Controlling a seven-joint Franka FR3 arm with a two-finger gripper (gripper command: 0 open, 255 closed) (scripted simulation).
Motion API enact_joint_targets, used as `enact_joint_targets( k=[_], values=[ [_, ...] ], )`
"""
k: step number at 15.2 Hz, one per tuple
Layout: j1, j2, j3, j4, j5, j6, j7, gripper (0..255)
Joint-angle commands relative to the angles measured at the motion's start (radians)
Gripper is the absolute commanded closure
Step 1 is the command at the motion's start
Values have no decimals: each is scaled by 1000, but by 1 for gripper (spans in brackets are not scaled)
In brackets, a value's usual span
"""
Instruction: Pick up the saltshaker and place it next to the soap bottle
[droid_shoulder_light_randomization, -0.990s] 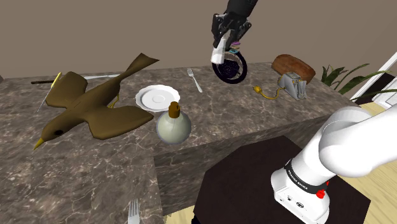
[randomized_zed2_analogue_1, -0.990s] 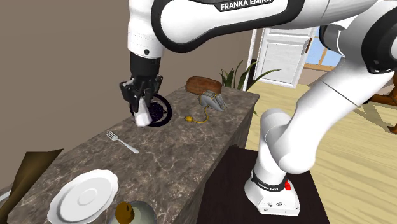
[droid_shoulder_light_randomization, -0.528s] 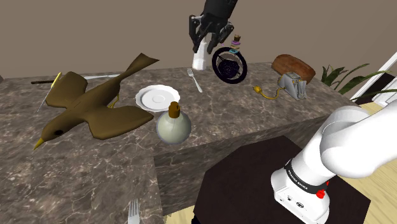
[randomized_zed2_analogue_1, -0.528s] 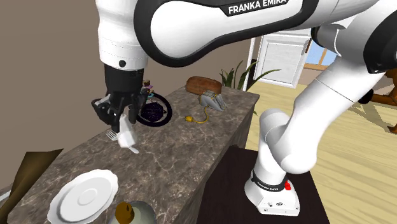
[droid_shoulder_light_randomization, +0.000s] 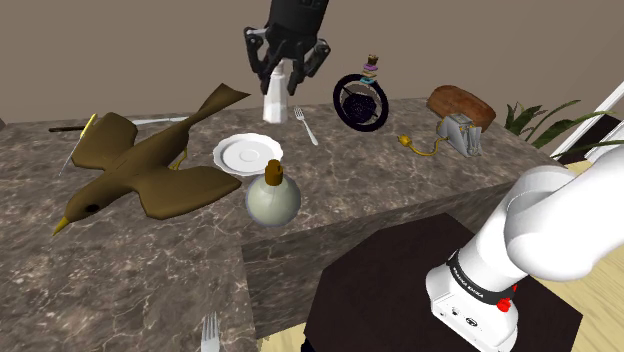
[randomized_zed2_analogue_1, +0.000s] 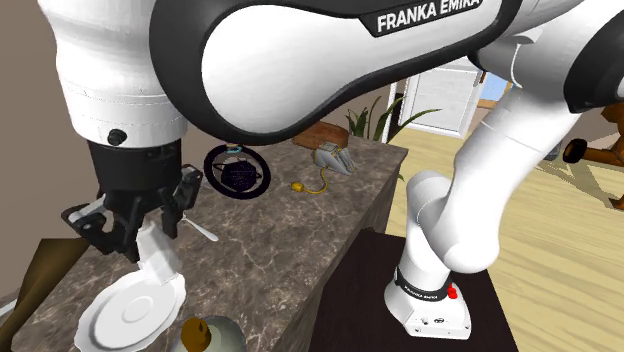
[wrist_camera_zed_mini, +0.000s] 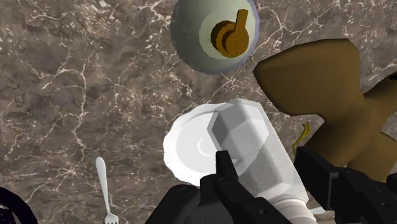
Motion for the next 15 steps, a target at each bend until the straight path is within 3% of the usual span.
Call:
enact_joint_targets(
  k=[1, 9, 15],
  values=[
    [7, 44, 40, 44, -16, -3, 55, 255],
    [48, 255, 189, 264, -132, -48, 282, 255],
    [49, 253, 189, 182, -136, 32, 293, 255]
  ],
)
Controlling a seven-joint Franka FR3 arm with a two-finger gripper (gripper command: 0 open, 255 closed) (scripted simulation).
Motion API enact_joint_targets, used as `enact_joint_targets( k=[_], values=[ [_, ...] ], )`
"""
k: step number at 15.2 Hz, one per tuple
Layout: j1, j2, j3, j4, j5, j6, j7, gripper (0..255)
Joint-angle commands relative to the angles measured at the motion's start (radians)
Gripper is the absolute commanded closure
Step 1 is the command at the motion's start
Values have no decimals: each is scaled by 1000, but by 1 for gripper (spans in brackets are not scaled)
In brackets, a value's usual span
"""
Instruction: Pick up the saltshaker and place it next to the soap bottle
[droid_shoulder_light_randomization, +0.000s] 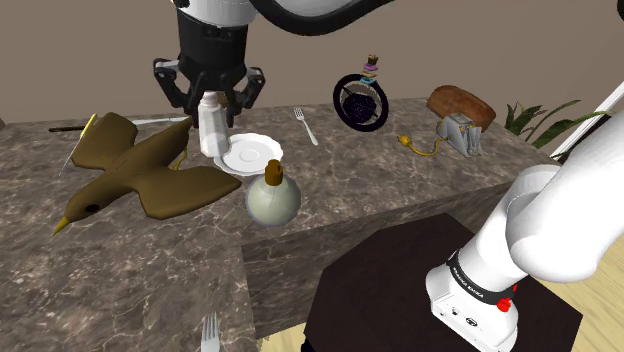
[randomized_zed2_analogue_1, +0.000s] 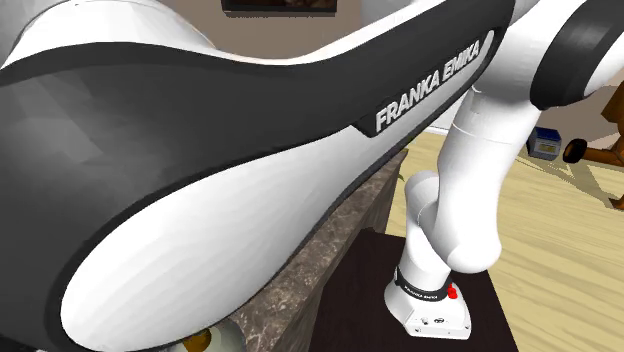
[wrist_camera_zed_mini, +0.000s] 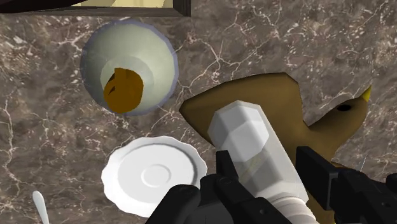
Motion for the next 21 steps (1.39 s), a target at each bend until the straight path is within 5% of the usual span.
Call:
enact_joint_targets(
  k=[1, 21],
  values=[
    [0, 1, 0, -25, -2, 26, 4, 255],
    [-1, 63, 9, -232, -69, 281, 78, 255]
  ],
)
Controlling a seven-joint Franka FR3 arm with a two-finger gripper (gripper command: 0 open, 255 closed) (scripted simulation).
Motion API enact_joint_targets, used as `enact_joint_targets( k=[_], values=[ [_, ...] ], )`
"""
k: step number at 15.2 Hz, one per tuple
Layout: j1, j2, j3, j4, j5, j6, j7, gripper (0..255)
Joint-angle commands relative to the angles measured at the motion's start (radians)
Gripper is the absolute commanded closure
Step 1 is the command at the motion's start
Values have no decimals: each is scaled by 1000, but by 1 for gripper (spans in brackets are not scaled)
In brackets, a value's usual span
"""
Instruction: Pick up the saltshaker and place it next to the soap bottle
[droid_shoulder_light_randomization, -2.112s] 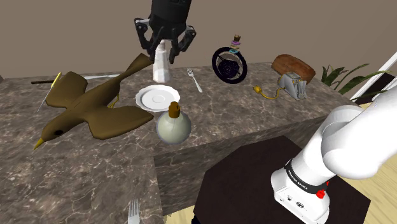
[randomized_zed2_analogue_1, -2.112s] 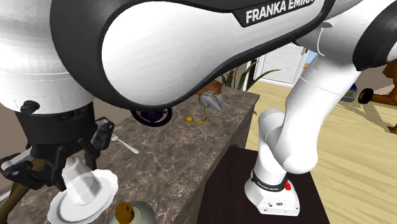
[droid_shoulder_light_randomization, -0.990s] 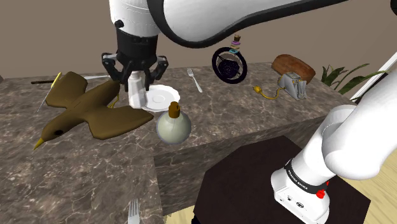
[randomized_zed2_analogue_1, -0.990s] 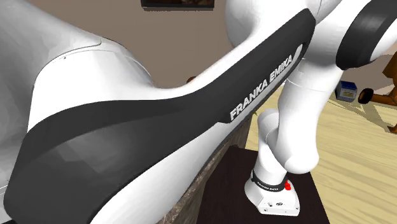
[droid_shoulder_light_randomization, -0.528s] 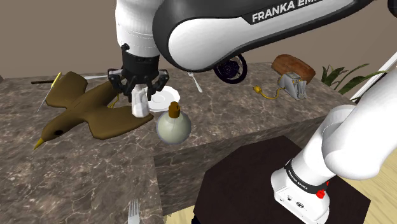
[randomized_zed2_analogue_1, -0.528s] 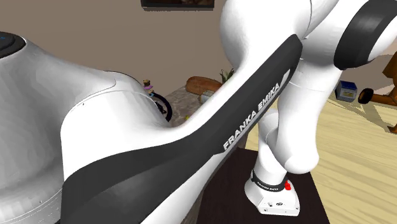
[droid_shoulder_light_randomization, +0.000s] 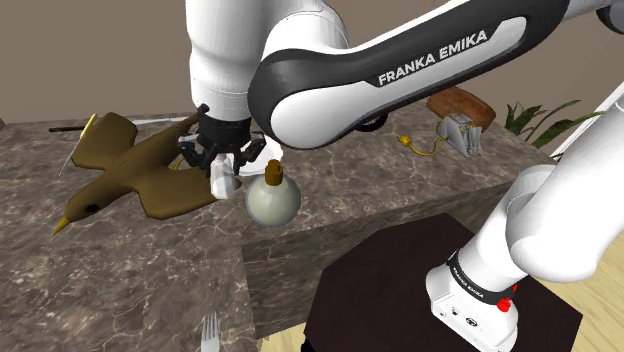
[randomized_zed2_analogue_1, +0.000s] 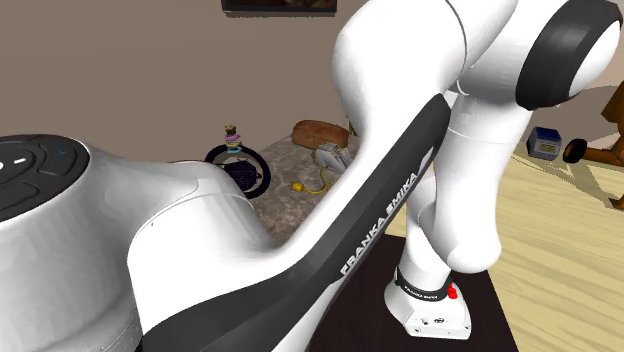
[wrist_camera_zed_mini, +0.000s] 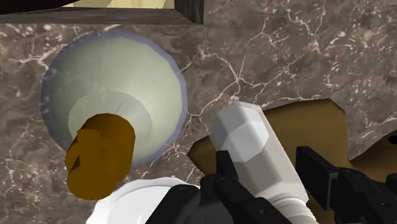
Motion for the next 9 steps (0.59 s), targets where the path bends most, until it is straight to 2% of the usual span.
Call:
enact_joint_targets(
  k=[1, 9],
  values=[
    [0, 12, 1, -15, -12, 25, 11, 255],
    [0, 66, 1, -70, -72, 120, 64, 255]
  ],
)
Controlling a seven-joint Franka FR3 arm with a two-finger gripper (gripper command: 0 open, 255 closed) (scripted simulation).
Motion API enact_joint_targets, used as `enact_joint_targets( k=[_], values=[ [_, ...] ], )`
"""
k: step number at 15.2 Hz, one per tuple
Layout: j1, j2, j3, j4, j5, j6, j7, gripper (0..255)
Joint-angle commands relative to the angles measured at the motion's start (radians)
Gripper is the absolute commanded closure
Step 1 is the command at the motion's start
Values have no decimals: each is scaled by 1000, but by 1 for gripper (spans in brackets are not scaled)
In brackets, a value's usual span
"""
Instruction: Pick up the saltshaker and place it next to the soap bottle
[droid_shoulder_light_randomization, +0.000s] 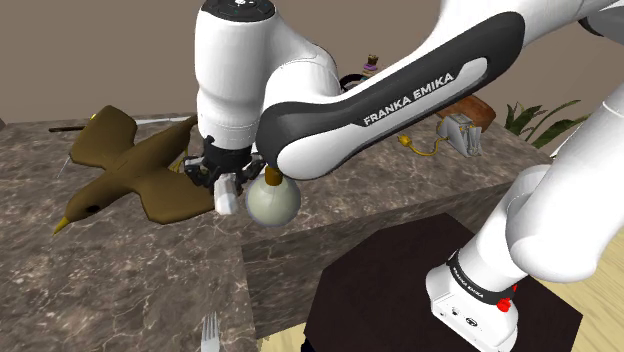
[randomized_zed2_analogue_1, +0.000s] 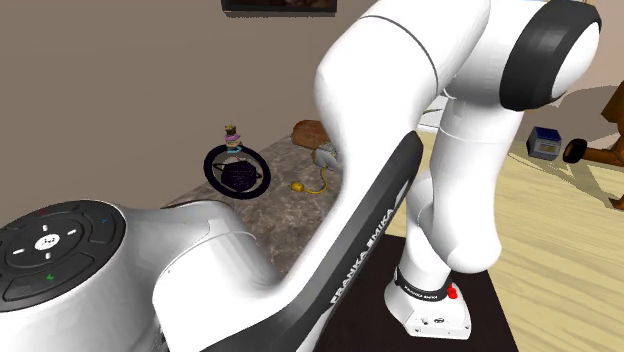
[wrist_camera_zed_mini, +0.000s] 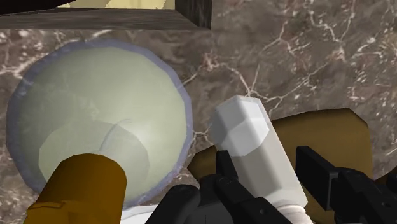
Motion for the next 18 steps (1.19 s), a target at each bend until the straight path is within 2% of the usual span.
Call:
enact_joint_targets(
  k=[1, 7, 15, 16, 18],
  values=[
    [0, 15, -1, -14, -18, 26, 16, 255],
    [5, 68, -9, -45, -83, 96, 70, 255],
    [5, 68, -9, -45, -83, 96, 70, 255],
    [5, 70, -9, -43, -85, 96, 72, 0],
    [5, 68, -8, -44, -84, 95, 71, 0]
  ],
)
